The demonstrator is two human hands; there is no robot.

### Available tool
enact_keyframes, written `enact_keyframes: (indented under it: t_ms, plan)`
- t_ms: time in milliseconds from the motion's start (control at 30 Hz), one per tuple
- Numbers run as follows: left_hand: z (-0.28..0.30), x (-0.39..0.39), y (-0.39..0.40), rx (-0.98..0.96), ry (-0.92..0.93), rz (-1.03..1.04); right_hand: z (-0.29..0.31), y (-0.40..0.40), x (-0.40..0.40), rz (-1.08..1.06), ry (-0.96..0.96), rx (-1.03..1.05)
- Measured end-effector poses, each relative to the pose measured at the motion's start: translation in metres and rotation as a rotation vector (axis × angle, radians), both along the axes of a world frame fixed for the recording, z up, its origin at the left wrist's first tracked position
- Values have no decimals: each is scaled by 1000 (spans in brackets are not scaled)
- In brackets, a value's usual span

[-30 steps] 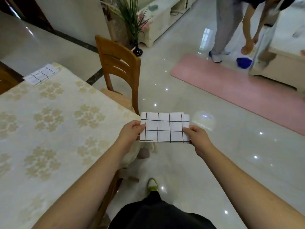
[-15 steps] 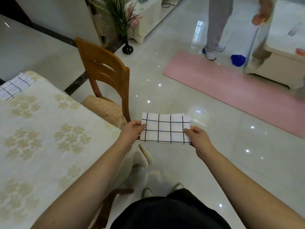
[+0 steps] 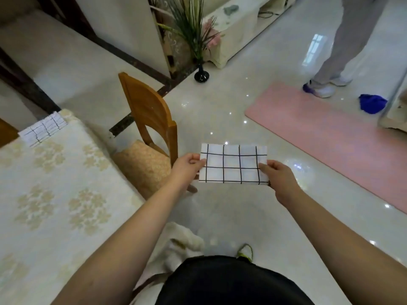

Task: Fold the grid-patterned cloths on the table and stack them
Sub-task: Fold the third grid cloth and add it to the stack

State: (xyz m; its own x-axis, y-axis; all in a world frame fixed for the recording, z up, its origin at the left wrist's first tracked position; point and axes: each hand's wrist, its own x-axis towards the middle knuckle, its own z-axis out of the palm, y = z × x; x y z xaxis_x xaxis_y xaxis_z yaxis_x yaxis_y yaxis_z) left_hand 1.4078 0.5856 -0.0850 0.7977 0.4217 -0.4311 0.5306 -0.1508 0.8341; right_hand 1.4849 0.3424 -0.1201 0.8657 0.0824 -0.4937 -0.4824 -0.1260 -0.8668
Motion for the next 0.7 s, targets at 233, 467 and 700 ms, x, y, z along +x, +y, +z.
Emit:
enact_keyframes:
  t_ms: [233, 467, 700]
  plan:
    - [9, 65, 9, -1, -44, 134, 13, 22, 92, 81, -9, -2]
    - [7, 148, 65, 74, -123, 196, 11, 85, 193, 183, -35, 1]
    - [16, 231, 138, 5, -137, 270, 19, 163, 289, 252, -65, 17]
